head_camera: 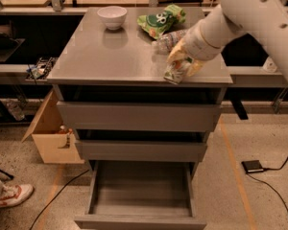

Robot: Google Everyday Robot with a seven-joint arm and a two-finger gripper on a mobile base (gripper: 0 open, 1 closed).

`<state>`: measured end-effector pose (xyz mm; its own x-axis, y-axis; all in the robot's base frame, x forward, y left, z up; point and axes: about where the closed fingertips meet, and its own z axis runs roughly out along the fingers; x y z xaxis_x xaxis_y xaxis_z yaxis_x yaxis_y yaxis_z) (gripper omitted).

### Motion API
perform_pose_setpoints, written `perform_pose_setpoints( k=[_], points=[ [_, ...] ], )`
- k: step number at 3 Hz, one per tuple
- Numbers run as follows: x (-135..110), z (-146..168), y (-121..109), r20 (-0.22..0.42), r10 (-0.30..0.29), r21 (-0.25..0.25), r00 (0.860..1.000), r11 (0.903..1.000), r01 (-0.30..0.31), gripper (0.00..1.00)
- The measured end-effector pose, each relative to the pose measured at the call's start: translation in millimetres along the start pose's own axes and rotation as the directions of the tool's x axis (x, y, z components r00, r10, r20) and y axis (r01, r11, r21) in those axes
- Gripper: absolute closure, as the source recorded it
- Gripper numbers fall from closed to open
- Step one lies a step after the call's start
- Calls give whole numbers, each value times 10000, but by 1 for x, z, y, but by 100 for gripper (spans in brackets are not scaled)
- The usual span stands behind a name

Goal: Pick 7up can from bottom drawer and place on counter

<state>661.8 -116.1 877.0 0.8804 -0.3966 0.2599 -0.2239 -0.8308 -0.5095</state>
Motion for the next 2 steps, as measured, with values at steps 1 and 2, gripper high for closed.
perform_pose_setpoints(
  k=[1,2],
  points=[
    [9,13,-8,190,-612,-912,9979,9939,627,100],
    [20,22,-16,263,-981,-1390,9948,9851,1008,100]
  ],
)
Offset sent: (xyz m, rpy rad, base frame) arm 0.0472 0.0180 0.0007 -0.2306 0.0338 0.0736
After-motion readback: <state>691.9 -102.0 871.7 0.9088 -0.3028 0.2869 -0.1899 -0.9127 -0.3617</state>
